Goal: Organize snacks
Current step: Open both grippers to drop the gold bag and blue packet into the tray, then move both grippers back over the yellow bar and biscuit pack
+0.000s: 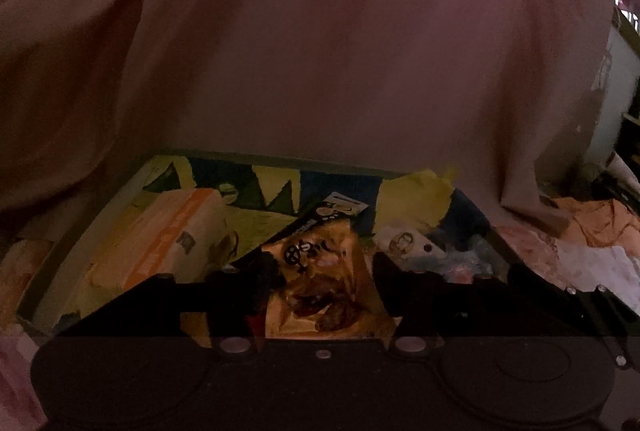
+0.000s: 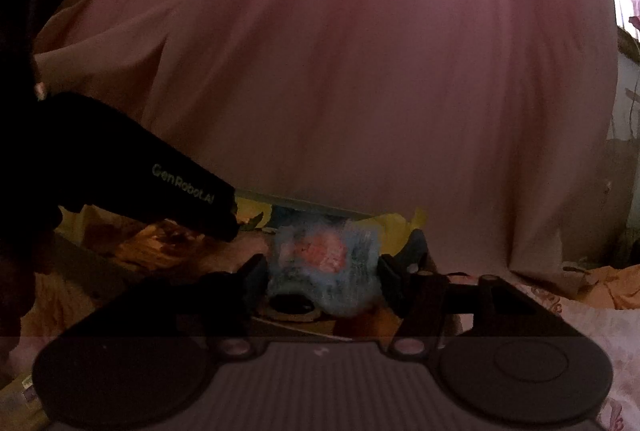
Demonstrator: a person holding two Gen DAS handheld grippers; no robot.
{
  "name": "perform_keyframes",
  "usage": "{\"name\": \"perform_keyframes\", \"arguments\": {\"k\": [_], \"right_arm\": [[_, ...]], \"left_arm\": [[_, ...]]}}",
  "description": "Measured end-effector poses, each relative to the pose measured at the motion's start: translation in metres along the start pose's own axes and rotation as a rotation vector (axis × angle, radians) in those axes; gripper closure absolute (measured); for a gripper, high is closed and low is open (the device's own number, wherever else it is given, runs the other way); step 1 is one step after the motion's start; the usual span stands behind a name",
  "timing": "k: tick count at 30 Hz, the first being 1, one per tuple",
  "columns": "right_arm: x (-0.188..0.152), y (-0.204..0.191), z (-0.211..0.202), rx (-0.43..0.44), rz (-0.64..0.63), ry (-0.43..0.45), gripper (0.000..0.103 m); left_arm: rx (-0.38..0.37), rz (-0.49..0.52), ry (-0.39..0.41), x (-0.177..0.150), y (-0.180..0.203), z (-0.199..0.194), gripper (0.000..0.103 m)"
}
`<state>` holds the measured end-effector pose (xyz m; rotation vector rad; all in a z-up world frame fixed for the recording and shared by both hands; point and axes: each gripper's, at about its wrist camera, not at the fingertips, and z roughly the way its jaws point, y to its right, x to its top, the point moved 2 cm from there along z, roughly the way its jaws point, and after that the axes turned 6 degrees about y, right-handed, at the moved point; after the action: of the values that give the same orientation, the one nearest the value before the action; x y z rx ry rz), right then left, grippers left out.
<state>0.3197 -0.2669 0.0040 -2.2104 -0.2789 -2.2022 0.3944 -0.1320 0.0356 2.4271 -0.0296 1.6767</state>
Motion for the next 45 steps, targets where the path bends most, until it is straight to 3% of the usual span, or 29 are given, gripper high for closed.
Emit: {"name": "perform_keyframes", "arguments": {"k": [1, 6, 13, 19, 23, 35, 45], "right_arm": [[0.001, 0.000, -0.001, 0.000, 0.001, 0.000, 0.035], [0.000, -0.002, 0.001, -0.006, 0.012, 0.018, 0.024], [0.010, 0.004, -0.029, -0.039, 0.046, 0.048, 0.010], [0.023, 0.006, -0.069, -0.059, 0.095, 0.082, 0.000], [0.028, 0.006, -0.103, -0.065, 0.164, 0.094, 0.000], [0.047, -0.022, -0.180, -0.069, 0.179, 0.146, 0.000], [0.033, -0.054, -0.224, -0.039, 0.170, 0.168, 0.000]], "left_arm": [[0.003, -0.007, 0.003, 0.000, 0.000, -0.001, 0.032], [-0.001, -0.028, 0.041, 0.006, 0.001, -0.013, 0.021], [-0.004, -0.065, 0.130, 0.012, 0.000, -0.049, 0.002], [0.012, -0.070, 0.192, 0.015, -0.006, -0.091, 0.001], [0.027, -0.071, 0.219, 0.008, -0.013, -0.122, 0.001], [0.050, -0.059, 0.252, -0.014, -0.042, -0.206, 0.001], [0.097, -0.063, 0.231, -0.050, -0.068, -0.259, 0.001]]}}
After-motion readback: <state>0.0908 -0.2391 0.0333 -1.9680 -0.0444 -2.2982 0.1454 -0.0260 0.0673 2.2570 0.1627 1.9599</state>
